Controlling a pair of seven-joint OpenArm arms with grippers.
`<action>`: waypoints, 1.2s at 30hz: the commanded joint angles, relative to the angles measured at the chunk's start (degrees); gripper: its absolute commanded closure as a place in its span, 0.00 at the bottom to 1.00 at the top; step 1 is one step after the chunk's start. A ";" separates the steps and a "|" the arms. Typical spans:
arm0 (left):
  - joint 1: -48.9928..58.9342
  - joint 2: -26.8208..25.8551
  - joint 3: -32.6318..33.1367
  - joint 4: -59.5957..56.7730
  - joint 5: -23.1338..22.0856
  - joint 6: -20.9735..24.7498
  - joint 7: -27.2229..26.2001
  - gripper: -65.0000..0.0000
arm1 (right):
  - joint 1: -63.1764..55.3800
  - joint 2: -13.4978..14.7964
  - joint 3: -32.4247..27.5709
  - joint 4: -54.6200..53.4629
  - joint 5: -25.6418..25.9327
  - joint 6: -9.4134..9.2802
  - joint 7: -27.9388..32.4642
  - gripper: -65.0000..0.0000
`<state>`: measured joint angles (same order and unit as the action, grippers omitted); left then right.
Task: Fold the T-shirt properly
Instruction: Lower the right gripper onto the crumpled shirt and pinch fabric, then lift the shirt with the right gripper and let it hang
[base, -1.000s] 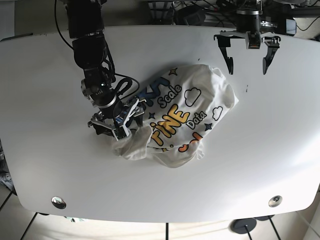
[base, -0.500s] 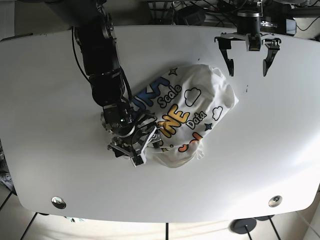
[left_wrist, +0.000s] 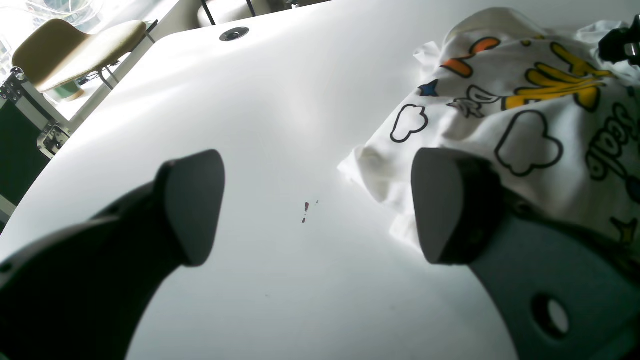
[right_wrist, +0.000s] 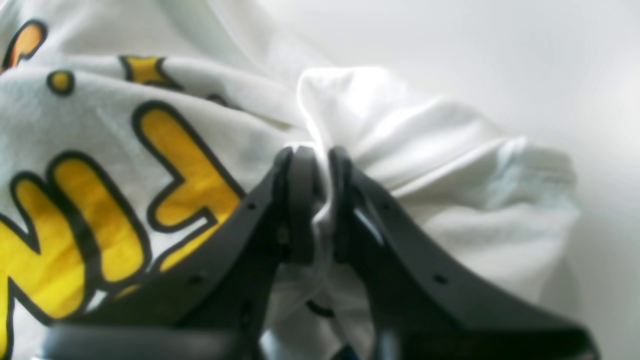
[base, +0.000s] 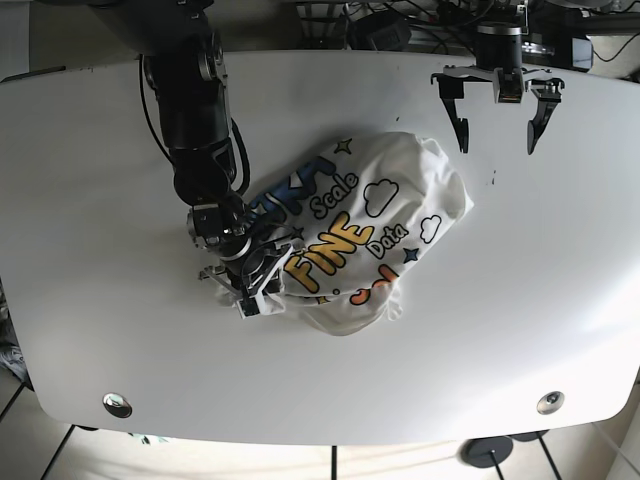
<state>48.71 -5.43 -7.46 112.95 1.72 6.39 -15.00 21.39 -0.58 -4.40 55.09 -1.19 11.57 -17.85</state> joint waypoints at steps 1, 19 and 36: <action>0.48 -0.15 -0.14 0.94 0.26 0.33 -1.74 0.17 | 0.20 -0.17 -0.04 4.03 0.00 -0.19 0.40 0.97; -0.05 -0.24 1.00 -0.55 -0.09 0.16 -1.65 0.16 | 11.01 0.10 -0.30 53.44 -0.08 5.44 -25.54 0.97; 0.13 -0.24 0.74 -0.11 0.09 -8.63 -6.40 0.17 | 39.58 0.01 -0.30 58.45 -0.17 14.14 -38.20 0.97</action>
<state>48.38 -5.45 -6.59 111.59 1.72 -2.26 -20.16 58.76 -0.45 -4.86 113.10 -1.23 25.98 -57.89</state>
